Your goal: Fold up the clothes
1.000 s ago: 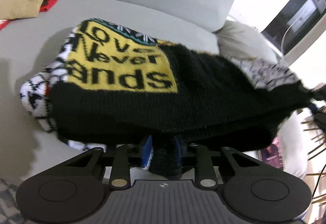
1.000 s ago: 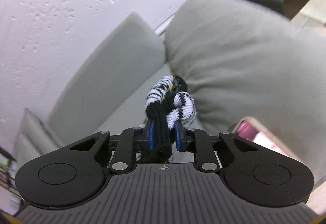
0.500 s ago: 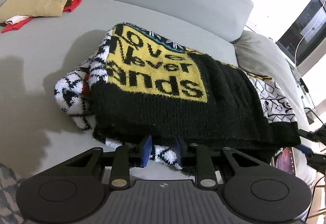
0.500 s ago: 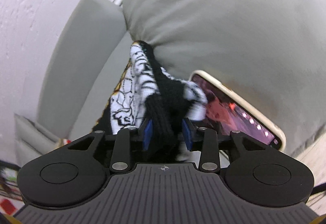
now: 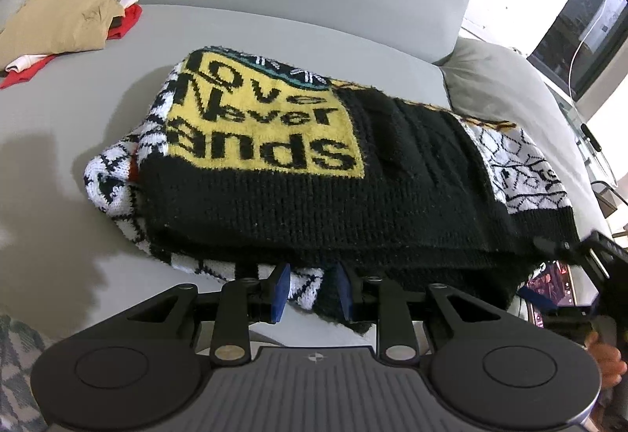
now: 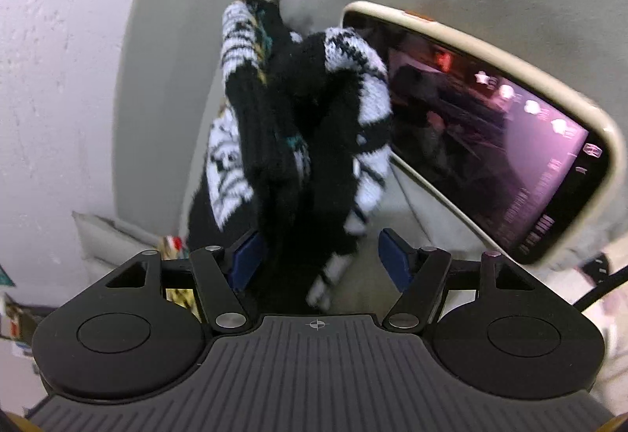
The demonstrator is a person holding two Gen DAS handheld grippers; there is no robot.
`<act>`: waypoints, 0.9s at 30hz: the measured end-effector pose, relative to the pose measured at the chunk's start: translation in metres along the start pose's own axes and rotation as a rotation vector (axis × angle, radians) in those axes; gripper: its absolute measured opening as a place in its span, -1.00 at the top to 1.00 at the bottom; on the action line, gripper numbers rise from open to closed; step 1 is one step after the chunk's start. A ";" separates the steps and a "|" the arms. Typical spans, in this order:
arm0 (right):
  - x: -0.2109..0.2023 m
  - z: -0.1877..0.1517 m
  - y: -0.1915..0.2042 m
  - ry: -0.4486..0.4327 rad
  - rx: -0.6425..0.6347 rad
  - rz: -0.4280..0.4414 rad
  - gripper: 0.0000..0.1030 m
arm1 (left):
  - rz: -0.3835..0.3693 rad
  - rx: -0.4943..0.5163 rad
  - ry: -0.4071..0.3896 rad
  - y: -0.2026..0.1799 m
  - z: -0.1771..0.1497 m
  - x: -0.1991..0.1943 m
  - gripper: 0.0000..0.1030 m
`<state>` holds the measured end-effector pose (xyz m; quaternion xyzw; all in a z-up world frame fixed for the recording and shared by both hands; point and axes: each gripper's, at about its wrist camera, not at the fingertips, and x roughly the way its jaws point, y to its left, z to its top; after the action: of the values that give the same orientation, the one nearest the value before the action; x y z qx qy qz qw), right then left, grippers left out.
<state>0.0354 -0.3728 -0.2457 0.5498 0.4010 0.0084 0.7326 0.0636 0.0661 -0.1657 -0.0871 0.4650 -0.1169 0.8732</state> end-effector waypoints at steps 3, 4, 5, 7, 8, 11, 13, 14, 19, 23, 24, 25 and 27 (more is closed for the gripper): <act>0.011 0.003 0.000 -0.053 0.026 0.040 -0.40 | 0.010 -0.004 0.001 -0.002 0.000 0.001 0.52; 0.015 0.004 0.001 -0.070 0.034 0.051 -0.40 | 0.013 -0.002 0.002 -0.003 0.000 0.001 0.52; 0.019 0.004 0.002 -0.087 0.034 0.058 -0.40 | 0.016 -0.001 0.003 -0.004 -0.001 0.002 0.52; 0.027 0.005 0.003 -0.123 0.034 0.070 -0.40 | 0.020 0.002 0.005 -0.005 0.000 0.003 0.52; 0.031 0.005 0.003 -0.144 0.037 0.075 -0.38 | 0.022 0.004 0.004 -0.006 0.000 0.003 0.52; 0.043 0.007 0.005 -0.164 0.056 0.084 -0.37 | 0.024 0.009 -0.004 -0.005 0.000 0.001 0.51; 0.046 0.007 0.010 -0.162 0.050 0.058 -0.32 | 0.023 0.003 -0.012 -0.004 -0.001 -0.002 0.50; 0.045 0.007 0.014 -0.161 0.037 0.025 -0.02 | 0.023 -0.002 -0.016 -0.002 -0.001 -0.004 0.50; 0.032 -0.003 0.065 -0.223 -0.210 -0.116 0.30 | 0.014 -0.036 -0.055 0.010 0.000 -0.016 0.50; 0.035 -0.018 0.128 -0.283 -0.471 -0.253 0.41 | 0.010 -0.081 -0.115 0.028 -0.001 -0.035 0.50; 0.033 -0.022 0.144 -0.309 -0.516 -0.262 0.43 | 0.007 -0.093 -0.132 0.034 -0.002 -0.040 0.50; 0.031 -0.027 0.160 -0.334 -0.564 -0.272 0.43 | 0.003 -0.105 -0.148 0.041 -0.004 -0.046 0.50; 0.032 -0.043 0.191 -0.379 -0.689 -0.301 0.44 | -0.002 -0.133 -0.180 0.056 -0.008 -0.057 0.45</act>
<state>0.1132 -0.2481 -0.1120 0.1997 0.3091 -0.0665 0.9275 0.0332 0.1352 -0.1400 -0.1554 0.3913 -0.0785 0.9036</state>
